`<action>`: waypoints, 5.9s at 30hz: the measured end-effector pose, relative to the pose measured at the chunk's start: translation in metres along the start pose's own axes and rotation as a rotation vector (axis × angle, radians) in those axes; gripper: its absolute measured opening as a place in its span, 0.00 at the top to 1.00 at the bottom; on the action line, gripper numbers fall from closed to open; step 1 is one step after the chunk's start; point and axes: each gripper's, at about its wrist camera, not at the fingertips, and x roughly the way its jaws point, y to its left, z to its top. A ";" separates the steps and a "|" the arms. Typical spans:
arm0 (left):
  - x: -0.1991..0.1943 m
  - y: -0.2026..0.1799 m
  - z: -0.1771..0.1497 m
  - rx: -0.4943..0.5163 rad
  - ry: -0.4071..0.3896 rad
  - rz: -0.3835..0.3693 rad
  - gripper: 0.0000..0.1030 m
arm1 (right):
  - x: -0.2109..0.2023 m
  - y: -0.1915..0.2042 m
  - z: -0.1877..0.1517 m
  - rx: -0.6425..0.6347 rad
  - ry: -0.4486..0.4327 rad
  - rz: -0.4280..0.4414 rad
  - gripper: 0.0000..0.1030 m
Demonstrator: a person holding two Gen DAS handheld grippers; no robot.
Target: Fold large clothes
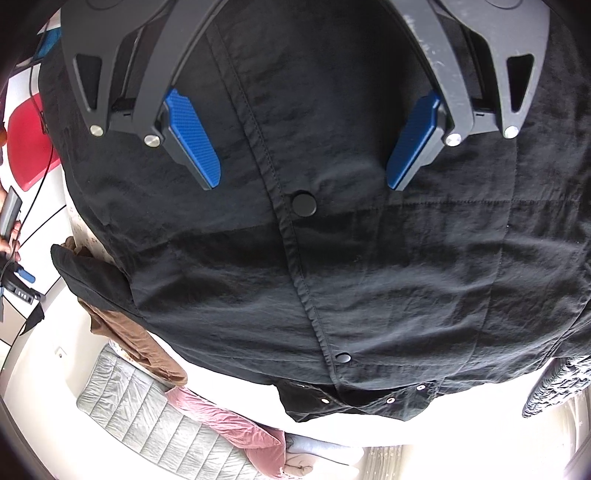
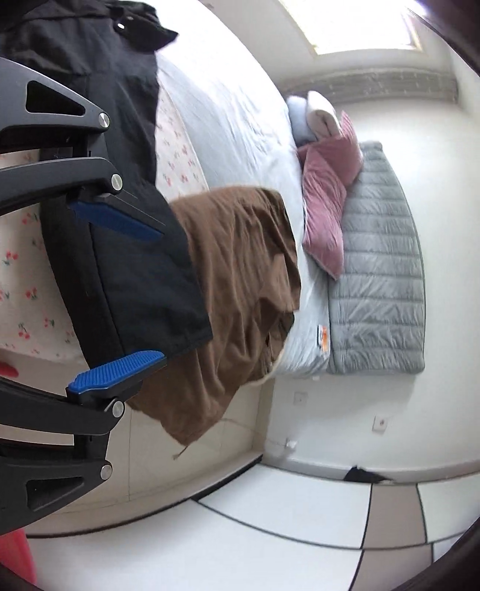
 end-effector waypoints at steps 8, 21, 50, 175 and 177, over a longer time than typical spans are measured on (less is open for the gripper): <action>-0.063 0.033 -0.001 0.010 -0.013 0.094 0.11 | -0.052 0.088 -0.031 -0.098 0.103 0.306 0.28; -0.172 0.294 -0.025 -0.415 -0.084 0.367 0.11 | -0.092 0.167 -0.099 -0.243 0.258 0.449 0.23; -0.265 0.415 -0.001 -0.843 -0.852 0.069 0.95 | -0.090 0.249 -0.146 -0.394 0.358 0.494 0.23; -0.077 0.083 0.062 -0.084 -0.091 0.017 0.17 | 0.004 -0.042 -0.007 0.421 -0.045 0.283 0.93; -0.078 0.088 0.065 -0.102 -0.095 0.006 0.17 | -0.017 -0.010 0.012 0.337 -0.082 0.316 0.93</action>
